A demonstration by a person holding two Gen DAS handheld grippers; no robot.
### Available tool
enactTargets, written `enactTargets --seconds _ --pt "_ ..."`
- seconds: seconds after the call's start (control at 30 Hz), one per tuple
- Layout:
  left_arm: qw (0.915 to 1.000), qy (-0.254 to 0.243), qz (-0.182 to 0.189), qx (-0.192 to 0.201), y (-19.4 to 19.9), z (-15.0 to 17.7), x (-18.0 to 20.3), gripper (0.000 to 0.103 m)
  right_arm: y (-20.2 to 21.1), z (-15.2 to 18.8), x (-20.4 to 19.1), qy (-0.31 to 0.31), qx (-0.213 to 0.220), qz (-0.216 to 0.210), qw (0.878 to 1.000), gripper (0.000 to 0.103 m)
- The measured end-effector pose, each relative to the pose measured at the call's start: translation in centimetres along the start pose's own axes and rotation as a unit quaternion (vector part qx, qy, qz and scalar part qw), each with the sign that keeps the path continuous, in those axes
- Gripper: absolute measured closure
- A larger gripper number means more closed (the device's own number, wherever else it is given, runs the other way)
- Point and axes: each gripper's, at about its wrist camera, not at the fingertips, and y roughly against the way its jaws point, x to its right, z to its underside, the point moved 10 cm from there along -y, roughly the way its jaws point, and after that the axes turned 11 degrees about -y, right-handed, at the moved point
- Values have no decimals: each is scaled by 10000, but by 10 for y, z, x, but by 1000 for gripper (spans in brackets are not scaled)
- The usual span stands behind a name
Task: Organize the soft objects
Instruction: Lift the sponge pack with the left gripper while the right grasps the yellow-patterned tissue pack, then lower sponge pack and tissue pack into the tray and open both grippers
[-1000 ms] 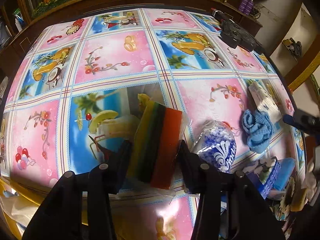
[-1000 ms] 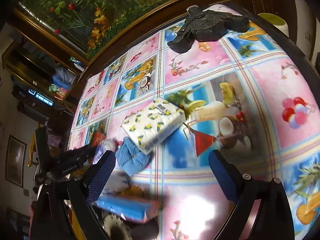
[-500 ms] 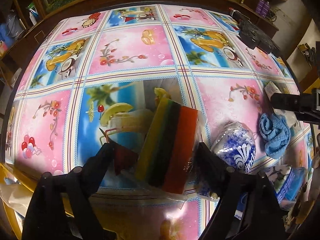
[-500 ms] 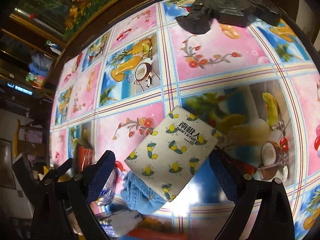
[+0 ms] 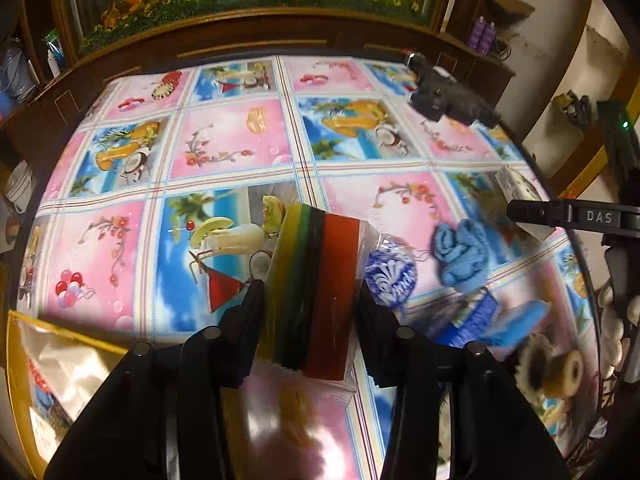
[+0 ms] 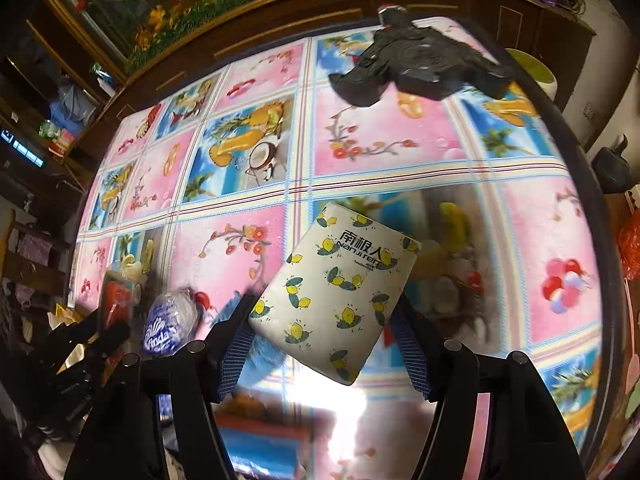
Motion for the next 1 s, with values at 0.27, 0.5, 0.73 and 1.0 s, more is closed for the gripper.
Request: enactTargets --seconds 0.27,0.5,0.73,1.0 --pt "9981 41 238 574 66 21 15 62 52 30 21 11 201 -102 9997 37" --pt "9936 244 534 966 117 54 23 62 102 64 22 223 409 -243 9986 37" --pt "9876 630 848 1159 158 100 19 62 145 99 22 422 536 -374 9970 37" --pt "9839 1053 480 1360 200 151 -34 62 181 145 3 810 580 -543 9935 37"
